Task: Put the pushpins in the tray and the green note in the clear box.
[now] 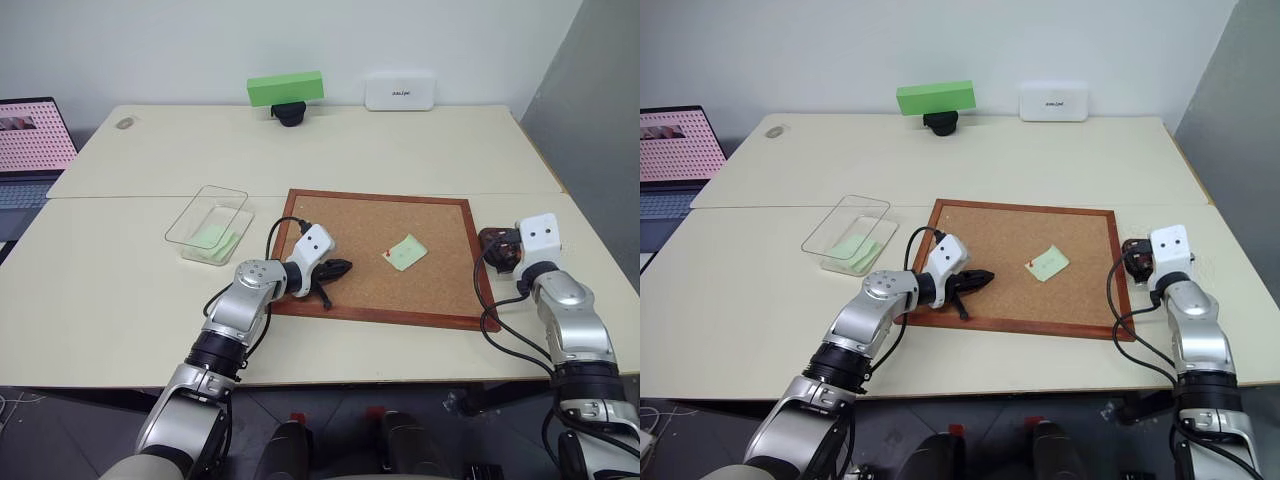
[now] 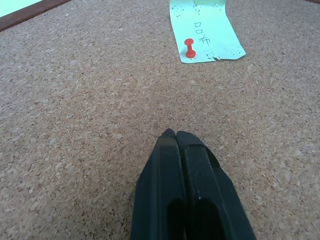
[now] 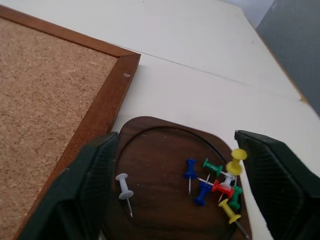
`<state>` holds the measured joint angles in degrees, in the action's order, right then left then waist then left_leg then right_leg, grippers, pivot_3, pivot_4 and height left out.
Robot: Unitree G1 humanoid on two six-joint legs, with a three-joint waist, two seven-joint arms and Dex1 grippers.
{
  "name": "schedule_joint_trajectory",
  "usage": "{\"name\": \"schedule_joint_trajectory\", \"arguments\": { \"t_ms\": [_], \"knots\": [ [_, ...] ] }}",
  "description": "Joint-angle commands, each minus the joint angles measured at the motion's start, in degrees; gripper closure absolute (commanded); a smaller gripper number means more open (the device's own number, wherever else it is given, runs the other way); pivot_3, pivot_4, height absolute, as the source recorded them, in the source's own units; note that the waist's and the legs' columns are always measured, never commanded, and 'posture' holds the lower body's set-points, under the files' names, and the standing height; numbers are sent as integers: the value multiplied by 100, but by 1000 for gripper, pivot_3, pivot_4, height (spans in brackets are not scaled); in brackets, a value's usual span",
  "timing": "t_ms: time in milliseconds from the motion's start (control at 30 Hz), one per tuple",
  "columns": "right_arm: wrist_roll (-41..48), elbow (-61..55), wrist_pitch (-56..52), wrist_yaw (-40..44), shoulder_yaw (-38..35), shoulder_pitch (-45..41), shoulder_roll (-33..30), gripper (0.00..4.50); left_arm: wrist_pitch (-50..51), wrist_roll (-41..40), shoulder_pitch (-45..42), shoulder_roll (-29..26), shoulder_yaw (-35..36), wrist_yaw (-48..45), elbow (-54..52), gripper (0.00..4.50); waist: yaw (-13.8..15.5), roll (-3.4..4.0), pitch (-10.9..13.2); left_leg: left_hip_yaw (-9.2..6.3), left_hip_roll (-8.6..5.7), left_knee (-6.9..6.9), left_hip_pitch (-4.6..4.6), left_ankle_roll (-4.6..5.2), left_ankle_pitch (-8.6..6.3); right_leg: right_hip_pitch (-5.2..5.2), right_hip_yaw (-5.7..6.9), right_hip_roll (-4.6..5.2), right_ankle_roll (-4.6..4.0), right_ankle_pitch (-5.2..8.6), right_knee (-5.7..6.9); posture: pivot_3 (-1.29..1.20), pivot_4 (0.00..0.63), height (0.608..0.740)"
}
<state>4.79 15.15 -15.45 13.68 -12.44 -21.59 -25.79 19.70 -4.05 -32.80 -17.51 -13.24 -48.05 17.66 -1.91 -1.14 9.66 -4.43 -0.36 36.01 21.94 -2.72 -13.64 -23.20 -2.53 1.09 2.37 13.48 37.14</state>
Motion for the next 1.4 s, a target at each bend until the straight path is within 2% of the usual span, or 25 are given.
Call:
{"name": "schedule_joint_trajectory", "arguments": {
  "t_ms": [33,333,467,567,700,867,1000,1267,1400],
  "knots": [
    [557,-276,-179,76,-362,-203,148,42,157,132,126,6,-227,-54,176,4500,0,0,0,0,0,0,0,0,0,0,0,0,-1,-1,0,0,150,740],
    [1293,-556,-657,52,-656,-279,449,42,164,132,123,20,-225,-36,169,4500,2,1,0,-1,0,0,1,0,0,0,1,0,-1,-1,0,0,150,740],
    [1224,-584,-535,19,-632,-311,350,42,171,134,135,17,-219,-21,153,4500,2,1,-1,-1,0,0,1,0,0,0,1,0,-1,-1,0,0,150,740],
    [868,-799,-173,420,-146,-162,127,42,182,129,145,12,-216,-22,139,4500,1,2,-1,0,-1,0,1,0,0,0,0,0,1,0,-1,0,150,740],
    [1208,-1521,-285,1411,523,175,171,42,190,129,138,13,-223,-29,149,4500,-5,6,-3,0,2,0,-1,1,0,0,1,-3,3,2,-1,0,150,740],
    [1175,-1921,-335,1832,1127,323,274,42,197,134,109,20,-227,-31,172,4500,2,6,-3,-2,-1,2,2,0,0,1,1,0,5,2,-2,0,150,740],
    [875,-1597,-140,1718,1538,189,543,42,203,138,100,11,-231,-44,170,4500,2,6,-4,-5,2,2,0,0,0,1,5,-2,4,2,-1,0,150,740],
    [455,-638,35,1477,1782,-351,993,42,196,154,123,-45,-221,-38,146,4500,3,6,-4,-5,2,2,-1,0,0,1,5,-1,2,1,-1,0,150,740],
    [355,-279,154,1515,1819,-508,1054,601,225,144,166,-68,-214,-27,74,4500,2,6,-4,-5,0,1,0,0,0,1,5,0,-1,-1,-2,0,150,740]
  ]
}}
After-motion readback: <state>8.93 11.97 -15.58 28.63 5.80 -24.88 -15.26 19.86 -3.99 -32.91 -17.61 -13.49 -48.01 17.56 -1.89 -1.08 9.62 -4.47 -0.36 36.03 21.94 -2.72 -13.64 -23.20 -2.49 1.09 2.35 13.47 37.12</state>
